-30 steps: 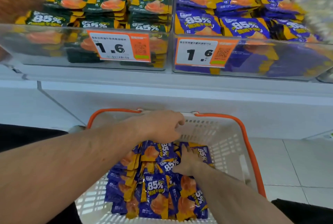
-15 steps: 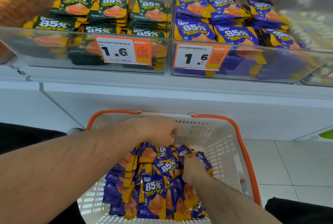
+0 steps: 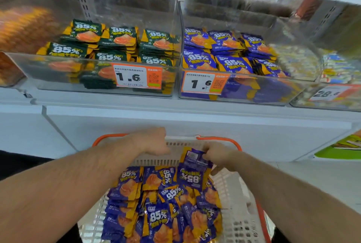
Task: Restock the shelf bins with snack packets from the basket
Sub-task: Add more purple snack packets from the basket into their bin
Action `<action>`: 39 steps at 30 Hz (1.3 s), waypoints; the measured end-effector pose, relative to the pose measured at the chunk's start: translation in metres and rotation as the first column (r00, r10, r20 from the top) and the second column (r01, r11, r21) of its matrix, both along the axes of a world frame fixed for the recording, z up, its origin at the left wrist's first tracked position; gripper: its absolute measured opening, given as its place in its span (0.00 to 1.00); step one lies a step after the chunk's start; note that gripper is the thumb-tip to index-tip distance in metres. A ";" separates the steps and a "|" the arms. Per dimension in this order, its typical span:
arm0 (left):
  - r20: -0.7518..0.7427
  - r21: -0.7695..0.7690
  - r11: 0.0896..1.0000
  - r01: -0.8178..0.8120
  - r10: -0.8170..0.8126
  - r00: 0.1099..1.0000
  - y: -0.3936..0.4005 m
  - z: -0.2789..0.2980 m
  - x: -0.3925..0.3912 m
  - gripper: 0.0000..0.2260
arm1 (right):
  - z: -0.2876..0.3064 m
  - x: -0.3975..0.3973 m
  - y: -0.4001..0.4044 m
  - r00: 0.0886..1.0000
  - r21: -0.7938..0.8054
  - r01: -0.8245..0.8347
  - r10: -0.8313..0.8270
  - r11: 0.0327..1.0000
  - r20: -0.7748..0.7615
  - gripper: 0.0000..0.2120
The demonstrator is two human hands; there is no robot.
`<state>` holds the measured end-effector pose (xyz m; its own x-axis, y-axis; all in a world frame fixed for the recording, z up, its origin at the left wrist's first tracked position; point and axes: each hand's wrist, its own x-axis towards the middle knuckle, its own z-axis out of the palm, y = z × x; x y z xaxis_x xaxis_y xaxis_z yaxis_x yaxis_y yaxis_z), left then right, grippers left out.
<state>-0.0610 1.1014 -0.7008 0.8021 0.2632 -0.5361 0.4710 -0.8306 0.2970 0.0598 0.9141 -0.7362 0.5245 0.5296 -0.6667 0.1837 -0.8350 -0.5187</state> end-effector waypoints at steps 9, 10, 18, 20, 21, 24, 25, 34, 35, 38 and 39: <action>0.258 -0.465 0.885 -0.013 0.150 0.954 -0.004 0.020 0.012 0.11 | 0.095 0.003 -0.008 0.880 0.403 0.388 -0.202 0.829 -0.430 0.12; 0.288 -0.452 0.892 -0.015 0.162 0.944 -0.002 0.024 0.014 0.09 | 0.100 0.002 -0.009 0.866 0.437 0.419 -0.206 0.796 -0.457 0.10; 0.880 0.231 0.915 0.331 -0.341 0.330 -0.002 0.079 0.008 0.07 | 0.129 -0.002 -0.013 0.772 0.312 0.488 -0.237 0.815 -0.589 0.09; 0.887 0.396 0.866 0.305 -0.447 0.118 -0.005 0.083 0.008 0.11 | 0.129 -0.010 -0.010 0.738 0.409 0.486 -0.112 0.772 -0.666 0.12; 0.870 0.454 0.849 0.272 -0.488 0.071 -0.005 0.084 0.009 0.13 | 0.129 -0.013 -0.008 0.722 0.457 0.510 -0.074 0.729 -0.688 0.13; 0.837 0.536 0.826 0.175 -0.547 0.020 0.002 0.079 0.009 0.10 | 0.129 -0.020 -0.001 0.729 0.505 0.547 -0.085 0.668 -0.679 0.15; 0.833 0.544 0.823 0.163 -0.553 0.016 0.004 0.077 0.010 0.09 | 0.127 -0.021 0.000 0.725 0.502 0.561 -0.098 0.658 -0.681 0.15; 0.918 0.377 0.911 -0.165 -0.344 0.199 0.018 0.087 0.013 0.23 | 0.172 -0.024 0.010 0.906 0.751 0.422 -0.268 0.509 -0.328 0.11; 0.915 0.370 0.904 -0.213 -0.315 0.251 0.020 0.087 0.013 0.27 | 0.185 -0.021 0.013 0.917 0.795 0.365 -0.332 0.484 -0.220 0.11; 0.875 0.419 0.863 -0.282 -0.300 0.379 0.019 0.081 0.014 0.32 | 0.219 -0.001 0.028 0.856 0.854 0.275 -0.517 0.441 -0.009 0.10; 0.854 0.456 0.843 -0.284 -0.325 0.406 0.018 0.077 0.015 0.33 | 0.225 0.008 0.037 0.830 0.859 0.275 -0.557 0.431 0.014 0.10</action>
<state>-0.0460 1.1193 -0.6235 0.7165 0.1907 0.6711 0.1695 -0.9807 0.0977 0.0681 0.9508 -0.5113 0.9044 0.4093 0.1210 0.1740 -0.0945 -0.9802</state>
